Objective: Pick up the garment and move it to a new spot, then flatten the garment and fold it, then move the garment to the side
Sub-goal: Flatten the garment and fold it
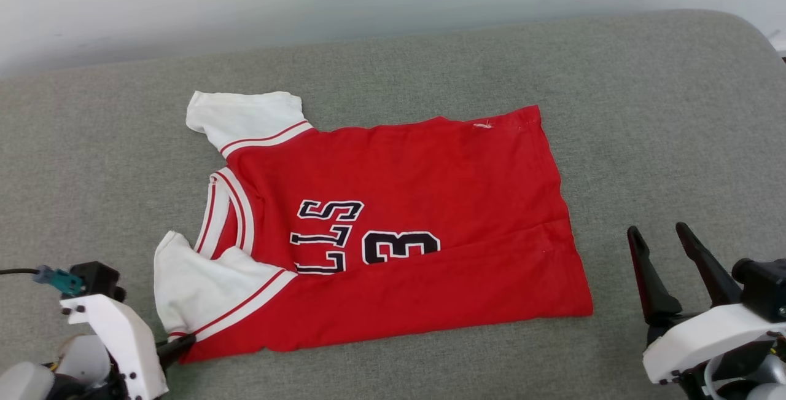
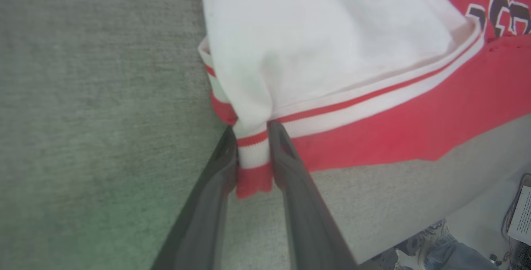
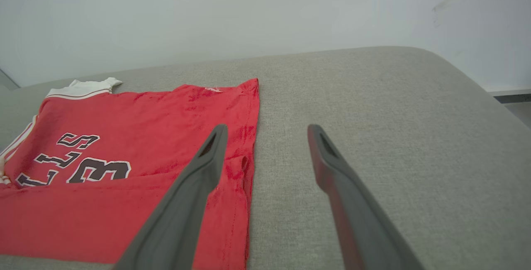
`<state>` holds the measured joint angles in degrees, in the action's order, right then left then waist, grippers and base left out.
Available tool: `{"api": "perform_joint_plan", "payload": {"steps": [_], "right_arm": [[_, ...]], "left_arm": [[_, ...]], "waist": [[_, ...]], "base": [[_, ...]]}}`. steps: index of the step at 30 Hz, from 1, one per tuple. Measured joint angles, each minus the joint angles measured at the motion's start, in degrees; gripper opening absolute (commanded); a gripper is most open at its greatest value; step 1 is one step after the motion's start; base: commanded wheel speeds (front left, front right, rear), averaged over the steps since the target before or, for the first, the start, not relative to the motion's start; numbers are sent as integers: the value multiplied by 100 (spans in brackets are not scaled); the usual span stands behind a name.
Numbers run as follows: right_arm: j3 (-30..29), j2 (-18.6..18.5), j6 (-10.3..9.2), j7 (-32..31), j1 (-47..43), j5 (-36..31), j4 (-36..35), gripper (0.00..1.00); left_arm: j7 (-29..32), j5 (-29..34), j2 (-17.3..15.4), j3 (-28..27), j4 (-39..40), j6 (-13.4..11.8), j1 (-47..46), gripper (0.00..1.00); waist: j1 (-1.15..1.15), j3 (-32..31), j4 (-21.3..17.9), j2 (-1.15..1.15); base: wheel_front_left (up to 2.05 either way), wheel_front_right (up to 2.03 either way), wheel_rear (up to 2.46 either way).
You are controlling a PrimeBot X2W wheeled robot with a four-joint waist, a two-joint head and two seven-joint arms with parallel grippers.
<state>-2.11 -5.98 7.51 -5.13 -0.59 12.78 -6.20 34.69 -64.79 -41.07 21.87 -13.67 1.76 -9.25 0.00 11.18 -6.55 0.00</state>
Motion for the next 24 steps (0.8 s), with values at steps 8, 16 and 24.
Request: {"api": "perform_joint_plan", "payload": {"steps": [8, 16, 24], "right_arm": [[-181, -588, 0, -1347, 89, 766, 321, 100], [114, -1011, 0, -3374, 430, 1443, 892, 100], [474, -935, 0, -3901, 1031, 1693, 1499, 100]], "left_arm": [[-417, 208, 198, 94, -54, 163, -38, 0], [-773, 376, 143, -62, 499, 88, -127, 0], [-783, 565, 170, 12, 955, -26, -318, 0]], "waist": [[0, -187, 215, 0], [0, -169, 508, 0], [1, 232, 737, 0]], "base": [[0, 0, 0], [0, 0, 0], [0, 0, 0]]}}
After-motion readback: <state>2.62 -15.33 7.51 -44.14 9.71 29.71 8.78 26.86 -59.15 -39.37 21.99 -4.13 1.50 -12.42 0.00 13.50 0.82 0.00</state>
